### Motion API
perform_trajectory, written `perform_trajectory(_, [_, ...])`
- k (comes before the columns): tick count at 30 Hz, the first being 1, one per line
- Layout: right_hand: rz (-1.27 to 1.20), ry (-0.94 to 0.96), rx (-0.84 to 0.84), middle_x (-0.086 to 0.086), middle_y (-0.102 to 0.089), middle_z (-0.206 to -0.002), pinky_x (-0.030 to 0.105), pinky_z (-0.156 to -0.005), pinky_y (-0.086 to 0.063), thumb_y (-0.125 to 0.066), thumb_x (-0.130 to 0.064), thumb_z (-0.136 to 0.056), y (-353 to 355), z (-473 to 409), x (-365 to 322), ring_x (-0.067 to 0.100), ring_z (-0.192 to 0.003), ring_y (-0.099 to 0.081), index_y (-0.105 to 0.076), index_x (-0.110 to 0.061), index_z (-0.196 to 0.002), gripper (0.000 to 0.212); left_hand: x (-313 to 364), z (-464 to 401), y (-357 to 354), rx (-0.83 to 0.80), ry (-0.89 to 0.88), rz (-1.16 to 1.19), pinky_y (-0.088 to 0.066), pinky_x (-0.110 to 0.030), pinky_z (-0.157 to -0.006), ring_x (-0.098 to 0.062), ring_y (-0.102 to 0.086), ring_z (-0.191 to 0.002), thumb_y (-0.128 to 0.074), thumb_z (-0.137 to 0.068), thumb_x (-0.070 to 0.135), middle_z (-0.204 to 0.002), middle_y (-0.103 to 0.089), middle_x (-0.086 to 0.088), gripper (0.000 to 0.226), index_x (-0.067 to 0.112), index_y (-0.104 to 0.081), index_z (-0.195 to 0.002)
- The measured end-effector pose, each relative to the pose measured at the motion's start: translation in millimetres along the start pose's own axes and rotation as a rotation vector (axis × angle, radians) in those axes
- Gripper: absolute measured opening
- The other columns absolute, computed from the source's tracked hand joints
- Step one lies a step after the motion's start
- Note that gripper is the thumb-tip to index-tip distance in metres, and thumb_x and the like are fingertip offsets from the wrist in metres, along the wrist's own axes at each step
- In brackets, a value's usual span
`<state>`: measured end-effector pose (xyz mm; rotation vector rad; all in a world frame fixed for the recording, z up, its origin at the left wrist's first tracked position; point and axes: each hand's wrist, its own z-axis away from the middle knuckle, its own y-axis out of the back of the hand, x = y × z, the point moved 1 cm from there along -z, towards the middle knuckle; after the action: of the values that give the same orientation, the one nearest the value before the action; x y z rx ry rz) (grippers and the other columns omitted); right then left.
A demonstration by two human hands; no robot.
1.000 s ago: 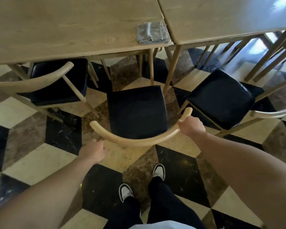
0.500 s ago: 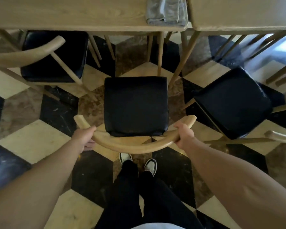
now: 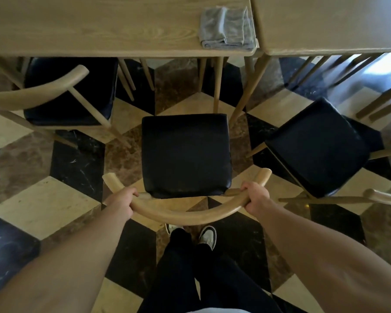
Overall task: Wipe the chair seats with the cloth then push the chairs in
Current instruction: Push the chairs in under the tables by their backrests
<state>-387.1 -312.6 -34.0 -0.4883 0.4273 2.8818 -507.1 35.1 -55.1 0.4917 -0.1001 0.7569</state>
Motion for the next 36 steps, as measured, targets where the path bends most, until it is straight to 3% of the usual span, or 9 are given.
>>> perform_trajectory(9, [0.0,0.02,0.002,0.02,-0.06,-0.109,0.053,-0.095,-0.054,-0.066,0.001,-0.083,-24.6,22.5,-17.4,0.038,-0.102,-0.062,-0.057,-0.005,-0.11,0.029,34.6,1.7,7.2,-0.004,-0.067,0.006,-0.052,-0.043,-0.079,-0.03,-0.052,-0.08,-0.079,-0.073,0.008,-0.093,-0.053,-0.015,0.042,0.01,-0.052,-0.106])
perform_trajectory(13, [0.003,0.045,-0.001,0.02,-0.059,-0.109,0.053,-0.098,-0.053,-0.065,0.004,-0.083,-46.9,27.8,-29.4,0.037,-0.104,-0.061,-0.053,-0.008,-0.09,0.019,56.2,-4.1,12.8,-0.015,-0.075,0.007,-0.053,-0.046,-0.091,-0.031,-0.053,-0.085,-0.08,-0.073,0.01,-0.098,-0.054,-0.015,0.049,0.01,-0.054,-0.115])
perform_trajectory(18, [0.011,0.046,0.002,0.02,-0.063,-0.105,0.052,-0.1,-0.052,-0.066,0.004,-0.082,-73.1,28.3,-58.5,0.036,-0.102,-0.063,-0.056,-0.006,-0.089,0.015,89.3,-5.2,8.6,-0.034,-0.095,0.036,-0.053,-0.044,-0.092,-0.032,-0.052,-0.093,-0.077,-0.073,0.003,-0.099,-0.051,-0.015,0.069,0.005,-0.049,-0.136])
perform_trajectory(22, [0.034,0.036,-0.023,0.016,-0.059,-0.094,0.045,-0.084,-0.052,-0.066,0.004,-0.079,-94.4,16.8,-95.6,0.03,-0.087,-0.06,-0.057,-0.004,-0.087,0.014,128.5,-0.7,-7.8,-0.032,-0.1,0.057,-0.053,-0.049,-0.095,-0.035,-0.055,-0.1,-0.078,-0.073,0.003,-0.103,-0.053,-0.018,0.068,0.005,-0.05,-0.135])
perform_trajectory(25, [0.072,0.039,-0.039,0.016,-0.061,-0.096,0.045,-0.083,-0.055,-0.068,0.003,-0.075,-115.1,3.6,-125.3,0.03,-0.09,-0.062,-0.061,-0.004,-0.093,0.021,153.1,-1.2,-23.7,0.025,-0.111,0.077,-0.053,-0.045,-0.078,-0.033,-0.054,-0.09,-0.077,-0.073,0.003,-0.095,-0.052,-0.017,0.061,0.006,-0.053,-0.13])
perform_trajectory(27, [0.079,0.046,-0.051,0.017,-0.063,-0.099,0.048,-0.087,-0.057,-0.07,0.002,-0.073,-125.5,-2.1,-145.3,0.033,-0.093,-0.063,-0.061,-0.005,-0.093,0.023,171.7,-5.3,-34.4,0.02,-0.096,0.077,-0.053,-0.047,-0.082,-0.035,-0.054,-0.094,-0.078,-0.072,0.004,-0.096,-0.052,-0.018,0.06,0.006,-0.054,-0.127])
perform_trajectory(29, [0.073,0.059,-0.054,0.018,-0.063,-0.098,0.046,-0.079,-0.057,-0.07,0.002,-0.074,-136.2,-5.6,-161.4,0.033,-0.091,-0.064,-0.061,-0.006,-0.093,0.022,186.1,-10.4,-40.5,0.017,-0.07,0.082,-0.054,-0.05,-0.09,-0.036,-0.056,-0.097,-0.079,-0.071,0.006,-0.099,-0.054,-0.018,0.059,0.007,-0.054,-0.125])
perform_trajectory(32, [0.069,0.095,-0.069,0.017,-0.064,-0.096,0.042,-0.066,-0.053,-0.07,0.002,-0.073,-150.9,-14.1,-179.5,0.033,-0.087,-0.063,-0.061,-0.007,-0.09,0.022,204.2,-16.9,-50.5,0.039,-0.085,0.096,-0.053,-0.044,-0.079,-0.032,-0.055,-0.083,-0.08,-0.072,0.008,-0.094,-0.054,-0.016,0.056,0.006,-0.056,-0.123])
perform_trajectory(36, [0.052,0.096,-0.072,0.018,-0.065,-0.094,0.043,-0.067,-0.056,-0.071,0.003,-0.072,-181.8,-25.2,-207.4,0.035,-0.086,-0.065,-0.064,-0.007,-0.091,0.022,242.6,-28.0,-63.6,0.021,-0.112,0.124,-0.055,-0.045,-0.079,-0.032,-0.057,-0.084,-0.079,-0.074,0.007,-0.095,-0.056,-0.017,0.059,0.005,-0.054,-0.128])
